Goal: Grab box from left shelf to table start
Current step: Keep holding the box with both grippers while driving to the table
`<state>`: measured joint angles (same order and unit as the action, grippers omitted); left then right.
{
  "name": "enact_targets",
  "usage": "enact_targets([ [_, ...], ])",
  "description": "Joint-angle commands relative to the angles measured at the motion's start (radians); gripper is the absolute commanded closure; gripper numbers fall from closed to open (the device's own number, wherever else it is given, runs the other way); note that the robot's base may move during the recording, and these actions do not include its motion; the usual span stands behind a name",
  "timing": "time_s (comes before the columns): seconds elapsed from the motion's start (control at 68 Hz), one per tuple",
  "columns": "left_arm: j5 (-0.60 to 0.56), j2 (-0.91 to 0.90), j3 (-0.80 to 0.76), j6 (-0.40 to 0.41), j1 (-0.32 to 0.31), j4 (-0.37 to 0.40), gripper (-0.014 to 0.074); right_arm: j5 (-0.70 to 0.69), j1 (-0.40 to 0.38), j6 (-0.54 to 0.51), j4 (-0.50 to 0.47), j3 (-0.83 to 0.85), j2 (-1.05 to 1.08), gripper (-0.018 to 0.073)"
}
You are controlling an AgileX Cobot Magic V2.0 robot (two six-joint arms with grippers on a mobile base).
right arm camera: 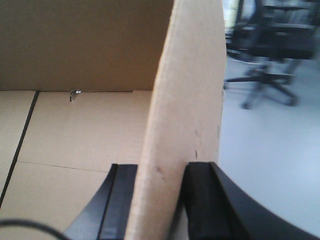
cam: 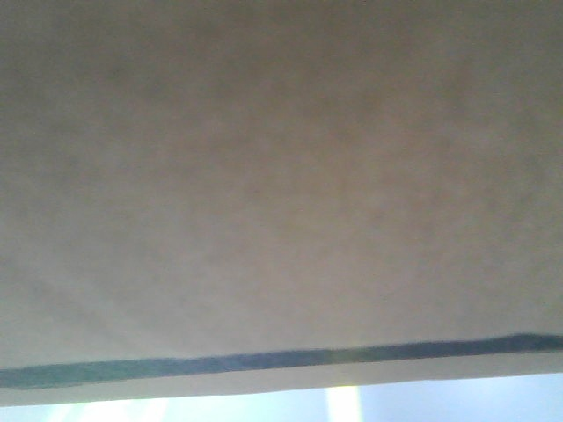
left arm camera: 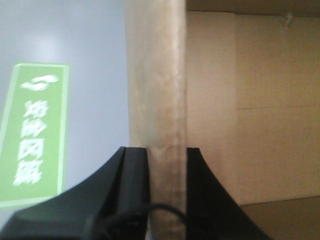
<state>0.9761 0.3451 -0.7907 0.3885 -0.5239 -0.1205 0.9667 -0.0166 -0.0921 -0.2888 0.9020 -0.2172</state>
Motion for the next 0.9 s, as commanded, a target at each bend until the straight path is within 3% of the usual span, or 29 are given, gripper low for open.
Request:
enact_targets([
  [0.0, -0.141, 0.003, -0.038, -0.006, -0.006, -0.038, 0.0696, -0.165, -0.005, -0.004, 0.057, 0.031, -0.021, 0.0501],
  [0.883, -0.141, 0.003, -0.038, -0.006, -0.006, -0.038, 0.0696, -0.164, -0.005, -0.004, 0.057, 0.031, -0.021, 0.0501],
])
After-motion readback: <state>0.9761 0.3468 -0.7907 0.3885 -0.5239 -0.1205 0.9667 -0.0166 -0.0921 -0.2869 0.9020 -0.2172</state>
